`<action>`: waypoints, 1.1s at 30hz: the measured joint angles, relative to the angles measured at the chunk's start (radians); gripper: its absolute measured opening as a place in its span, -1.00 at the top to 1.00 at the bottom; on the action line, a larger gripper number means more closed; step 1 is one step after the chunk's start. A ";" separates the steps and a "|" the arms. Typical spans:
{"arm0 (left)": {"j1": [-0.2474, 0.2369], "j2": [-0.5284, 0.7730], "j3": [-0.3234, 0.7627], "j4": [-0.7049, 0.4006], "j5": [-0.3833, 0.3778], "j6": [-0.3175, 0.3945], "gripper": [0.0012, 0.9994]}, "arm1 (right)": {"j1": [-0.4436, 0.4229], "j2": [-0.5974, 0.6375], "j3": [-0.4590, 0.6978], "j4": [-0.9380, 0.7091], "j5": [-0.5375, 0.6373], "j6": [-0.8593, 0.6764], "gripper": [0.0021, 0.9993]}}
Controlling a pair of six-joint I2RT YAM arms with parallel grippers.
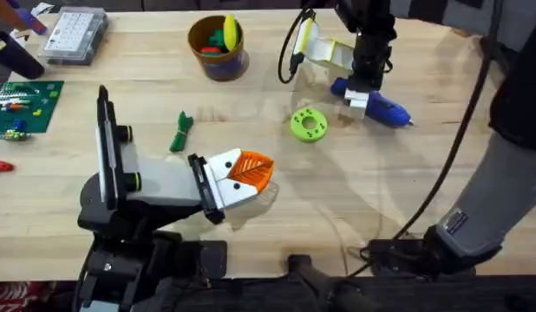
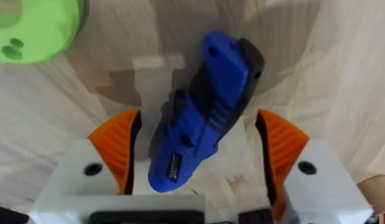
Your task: Pick up the gripper from the table and insert it into the empty holder that is missing its gripper. Then pick up a screw, insert it into the mounting hole, and use the screwdriver to tighten it. Finally, clean up the table by picking up the vegetable and placing it into the bucket.
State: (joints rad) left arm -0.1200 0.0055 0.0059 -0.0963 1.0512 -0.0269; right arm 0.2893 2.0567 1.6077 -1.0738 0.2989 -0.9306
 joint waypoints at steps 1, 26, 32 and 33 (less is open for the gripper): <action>0.000 0.000 0.000 0.000 0.000 0.000 0.98 | 0.000 0.000 0.000 -0.004 0.000 0.003 -0.99; 0.000 0.000 0.000 0.000 0.000 0.000 0.98 | -0.003 -0.271 0.091 -0.226 -0.126 0.115 -0.99; 0.000 0.000 0.000 0.000 0.000 0.000 0.98 | 0.002 -0.363 0.120 -0.258 -0.219 0.118 -0.99; 0.000 0.000 0.000 0.000 0.000 0.000 0.98 | 0.003 -0.376 0.122 -0.259 -0.238 0.118 -0.99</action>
